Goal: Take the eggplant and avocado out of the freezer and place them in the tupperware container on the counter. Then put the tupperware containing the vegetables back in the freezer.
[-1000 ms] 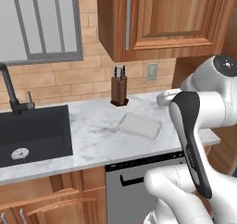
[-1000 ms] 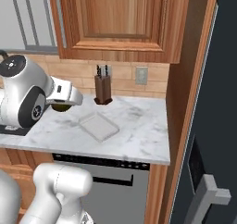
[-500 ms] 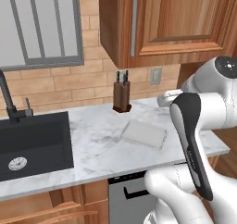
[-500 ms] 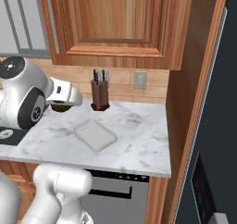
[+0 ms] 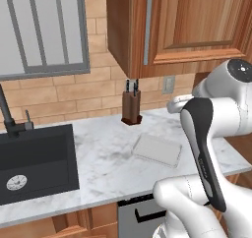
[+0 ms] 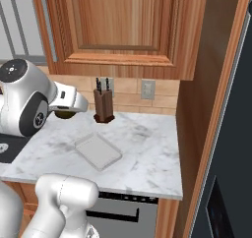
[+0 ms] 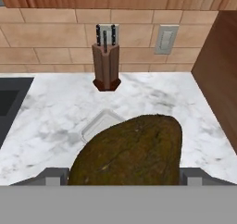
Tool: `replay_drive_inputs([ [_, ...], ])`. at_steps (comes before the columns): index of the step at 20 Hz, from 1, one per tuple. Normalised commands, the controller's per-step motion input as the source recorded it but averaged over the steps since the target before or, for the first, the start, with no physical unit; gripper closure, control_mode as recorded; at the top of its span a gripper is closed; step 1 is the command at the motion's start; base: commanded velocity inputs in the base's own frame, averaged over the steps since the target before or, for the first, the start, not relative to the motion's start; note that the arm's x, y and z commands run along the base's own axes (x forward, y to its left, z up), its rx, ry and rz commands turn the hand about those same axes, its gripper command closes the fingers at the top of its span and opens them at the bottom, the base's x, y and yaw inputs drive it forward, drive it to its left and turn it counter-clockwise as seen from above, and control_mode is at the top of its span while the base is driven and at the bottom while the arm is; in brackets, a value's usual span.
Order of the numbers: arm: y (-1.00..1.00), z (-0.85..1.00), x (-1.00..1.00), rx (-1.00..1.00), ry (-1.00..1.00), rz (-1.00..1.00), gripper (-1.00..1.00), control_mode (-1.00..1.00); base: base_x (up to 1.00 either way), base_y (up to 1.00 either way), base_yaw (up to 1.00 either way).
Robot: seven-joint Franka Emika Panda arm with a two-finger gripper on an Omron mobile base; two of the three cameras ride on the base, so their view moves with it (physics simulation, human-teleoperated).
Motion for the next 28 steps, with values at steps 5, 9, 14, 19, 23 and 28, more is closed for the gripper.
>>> replay_drive_inputs([
  [5, 0.00, 0.00, 0.00, 0.00, 0.00, 0.00, 1.00, 1.00, 0.00, 0.00, 0.00],
  [9, 0.07, -0.10, 0.01, -0.02, 0.06, 0.00, 1.00, -1.00, 0.00, 0.00, 0.00],
  [14, 0.18, -0.36, 0.15, -0.01, 0.18, 0.02, 1.00, -1.00, 0.00, 0.00, 0.00],
  [19, 0.05, -0.57, 0.19, 0.00, 0.14, 0.08, 1.00, -1.00, 0.00, 0.00, 0.00],
  [23, 0.00, -0.70, 0.25, 0.00, 0.13, 0.10, 1.00, -1.00, 0.00, 0.00, 0.00],
  [28, 0.00, -0.76, 0.33, 0.00, 0.10, 0.09, 1.00, -1.00, 0.00, 0.00, 0.00],
])
